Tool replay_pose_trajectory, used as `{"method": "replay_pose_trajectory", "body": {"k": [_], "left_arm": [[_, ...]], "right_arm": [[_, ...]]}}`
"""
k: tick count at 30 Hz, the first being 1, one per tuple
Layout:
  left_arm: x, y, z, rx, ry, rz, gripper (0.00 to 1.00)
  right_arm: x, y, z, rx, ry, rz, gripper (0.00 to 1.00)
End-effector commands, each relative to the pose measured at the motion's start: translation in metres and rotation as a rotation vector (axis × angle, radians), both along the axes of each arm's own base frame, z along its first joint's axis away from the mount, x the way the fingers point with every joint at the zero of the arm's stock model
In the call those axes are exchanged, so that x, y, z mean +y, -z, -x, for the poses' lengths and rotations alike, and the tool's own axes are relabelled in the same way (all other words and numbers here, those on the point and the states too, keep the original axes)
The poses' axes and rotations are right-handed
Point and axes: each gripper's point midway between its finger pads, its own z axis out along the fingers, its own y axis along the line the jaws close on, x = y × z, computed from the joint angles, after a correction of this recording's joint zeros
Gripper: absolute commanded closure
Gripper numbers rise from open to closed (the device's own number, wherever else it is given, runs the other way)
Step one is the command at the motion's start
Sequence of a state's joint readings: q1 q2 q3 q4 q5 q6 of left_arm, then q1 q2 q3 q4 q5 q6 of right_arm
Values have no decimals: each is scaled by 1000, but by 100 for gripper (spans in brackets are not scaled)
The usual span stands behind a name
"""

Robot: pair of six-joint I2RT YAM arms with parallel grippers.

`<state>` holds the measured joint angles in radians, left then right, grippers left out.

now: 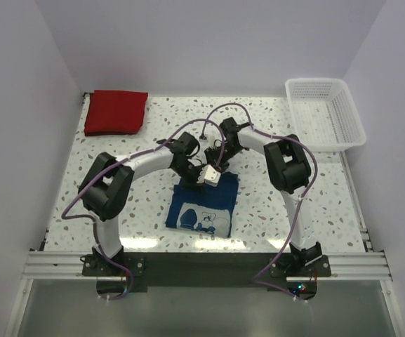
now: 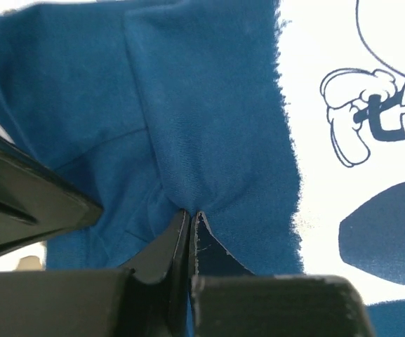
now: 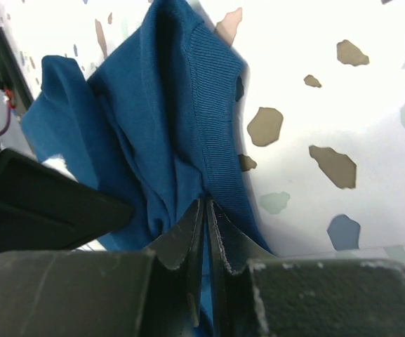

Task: Fold and stack the t-shirts
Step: Fold the tshirt

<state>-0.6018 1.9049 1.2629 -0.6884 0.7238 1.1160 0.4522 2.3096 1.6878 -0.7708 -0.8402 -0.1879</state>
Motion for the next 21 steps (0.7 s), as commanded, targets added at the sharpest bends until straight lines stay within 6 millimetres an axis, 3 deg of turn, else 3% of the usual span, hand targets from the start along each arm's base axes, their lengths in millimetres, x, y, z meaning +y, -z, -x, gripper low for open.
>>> {"method": "replay_pose_trajectory", "body": {"k": [1, 13, 21], "left_arm": [[-12, -37, 0, -111, 28, 79, 100], [-24, -82, -36, -411, 22, 173, 100], [-32, -94, -60, -555, 14, 223, 100]], "right_arm": [[-7, 31, 2, -10, -36, 62, 90], [-8, 38, 11, 18, -72, 48, 91], [-8, 39, 15, 39, -88, 35, 91]]}}
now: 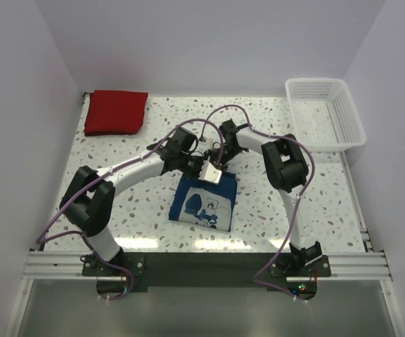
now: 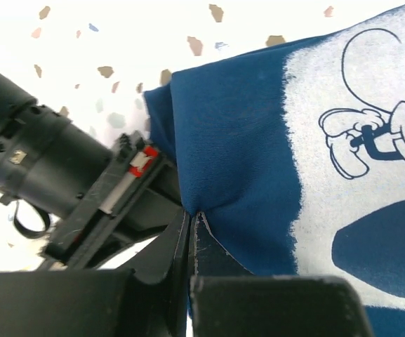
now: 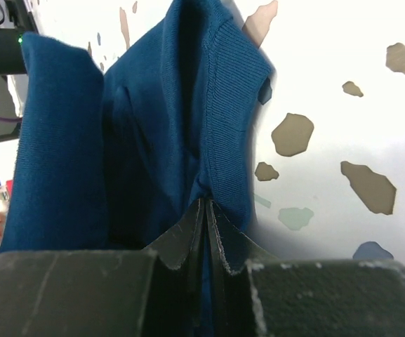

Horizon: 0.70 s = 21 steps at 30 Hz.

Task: Fold and stack the t-shirts
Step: Fold the tshirt

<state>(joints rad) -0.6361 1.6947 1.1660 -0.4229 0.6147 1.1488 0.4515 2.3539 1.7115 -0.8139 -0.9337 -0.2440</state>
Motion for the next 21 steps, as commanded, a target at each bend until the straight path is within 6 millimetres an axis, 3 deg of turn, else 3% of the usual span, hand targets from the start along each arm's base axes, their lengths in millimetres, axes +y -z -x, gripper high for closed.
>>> {"method": "replay_pose_trajectory", "body": {"k": [1, 5, 15, 18, 19, 20, 21], "left_arm": [[-11, -29, -26, -171, 5, 80, 100], [-13, -34, -38, -239, -2, 107, 100], [-4, -25, -59, -414, -60, 125, 100], [-3, -25, -56, -460, -61, 152, 100], [-2, -28, -56, -473, -63, 161, 96], [-1, -26, -54, -474, -64, 165, 81], [-2, -31, -54, -480, -71, 181, 75]], "right_arm": [[-13, 38, 5, -21, -46, 104, 91], [-13, 39, 6, -17, -51, 105, 91], [-14, 37, 6, -15, -56, 104, 91], [-14, 35, 5, -18, -55, 102, 91], [-14, 34, 5, -13, -55, 105, 90], [-12, 30, 3, -20, -56, 102, 90], [-12, 27, 2, -25, -55, 99, 90]]}}
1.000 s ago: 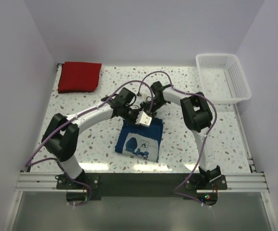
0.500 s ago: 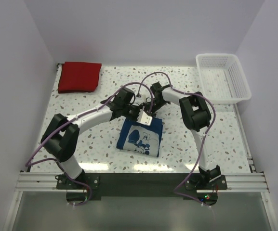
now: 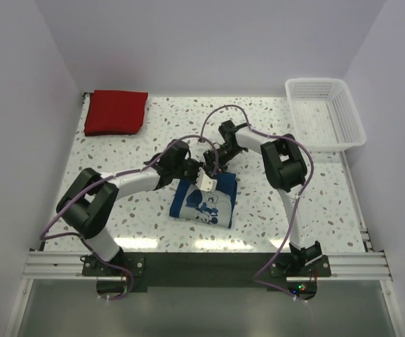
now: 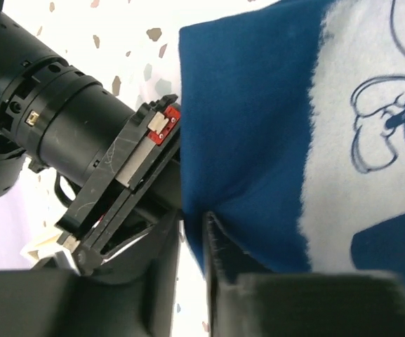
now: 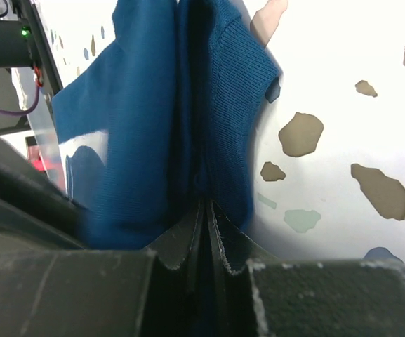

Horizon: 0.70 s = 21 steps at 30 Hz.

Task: Fold and stack the t-shirts
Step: Fold the tshirt

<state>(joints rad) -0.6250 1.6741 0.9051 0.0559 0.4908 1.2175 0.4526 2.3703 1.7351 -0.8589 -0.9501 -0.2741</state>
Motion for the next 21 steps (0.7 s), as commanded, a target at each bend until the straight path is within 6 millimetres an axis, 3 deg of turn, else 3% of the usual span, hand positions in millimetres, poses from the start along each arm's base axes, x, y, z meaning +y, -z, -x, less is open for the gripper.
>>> {"method": "replay_pose_trajectory", "body": {"k": [1, 2, 5, 6, 8, 9, 11, 12, 14, 16, 17, 19, 21], "left_arm": [[-8, -60, -19, -195, -16, 132, 69], [-7, -63, -19, -189, -32, 137, 64], [0, -81, -17, -161, -72, 144, 63], [6, -75, -9, -88, -88, 123, 63], [14, -88, -1, -28, -110, 132, 62], [22, -80, 9, 64, -142, 110, 62], [29, -92, 16, 131, -156, 124, 60], [38, -84, 25, 223, -183, 104, 60], [46, -90, 29, 312, -189, 127, 58], [57, -78, 37, 436, -214, 112, 56], [62, -82, 33, 470, -215, 127, 55], [70, -64, 38, 597, -232, 96, 55], [76, -65, 32, 668, -246, 97, 53]], "right_arm": [[-12, 26, -2, -45, -37, 109, 89], [-11, 21, -5, -59, -35, 106, 88], [-11, 6, -12, -96, -33, 116, 87], [-10, -2, -18, -121, -32, 111, 85], [-11, -18, -24, -160, -39, 125, 84], [-12, -23, -26, -181, -48, 128, 81], [-17, -37, -34, -226, -54, 161, 79], [-18, -43, -37, -252, -63, 170, 78], [-21, -61, -43, -295, -66, 184, 74], [-29, -72, -44, -318, -85, 221, 70], [-30, -83, -51, -353, -80, 225, 69], [-41, -90, -50, -368, -101, 265, 66], [-52, -96, -50, -386, -112, 280, 61]]}}
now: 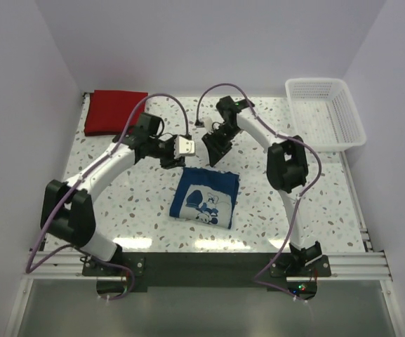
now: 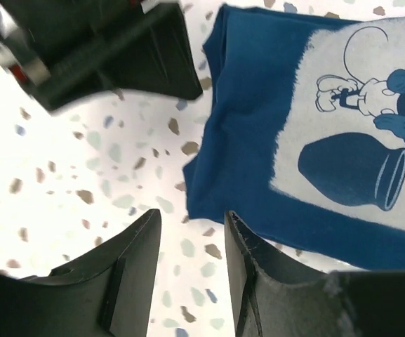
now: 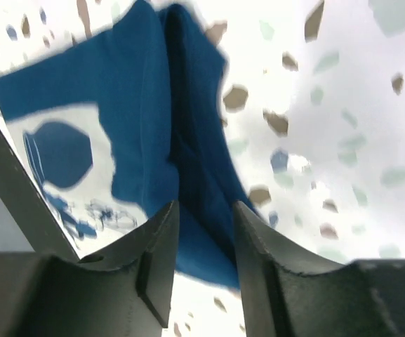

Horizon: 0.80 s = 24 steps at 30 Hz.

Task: Fold and stack the t-shirts
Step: Fold the tshirt

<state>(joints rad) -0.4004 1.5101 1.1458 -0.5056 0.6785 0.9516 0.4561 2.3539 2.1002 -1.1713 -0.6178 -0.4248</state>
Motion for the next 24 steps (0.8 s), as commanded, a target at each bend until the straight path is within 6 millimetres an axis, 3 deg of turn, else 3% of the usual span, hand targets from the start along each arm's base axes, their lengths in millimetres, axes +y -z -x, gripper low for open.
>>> {"method": "replay_pose_trajectory", "body": {"k": [1, 3, 4, 5, 7, 10, 15, 24], "left_arm": [[6, 26, 20, 331, 0, 22, 53], [8, 20, 6, 379, -13, 29, 50], [8, 35, 2, 438, -15, 20, 50], [7, 28, -10, 432, -24, 28, 49], [7, 41, -23, 468, -45, 25, 48], [2, 45, -43, 451, -44, 21, 48], [-1, 68, -48, 532, -29, -5, 47], [-3, 88, -46, 564, -22, -27, 48]], "right_arm": [[-32, -41, 6, -70, -37, 73, 59], [-45, -37, 16, -42, -59, 90, 57], [-49, -35, 18, -37, -65, 97, 57], [-55, -28, 25, -18, -86, 109, 57], [-60, -26, 30, -18, -106, 113, 57], [-65, -14, 37, -14, -125, 119, 57], [-67, 1, 36, -9, -140, 132, 57], [-70, 17, 39, 19, -154, 149, 58]]}}
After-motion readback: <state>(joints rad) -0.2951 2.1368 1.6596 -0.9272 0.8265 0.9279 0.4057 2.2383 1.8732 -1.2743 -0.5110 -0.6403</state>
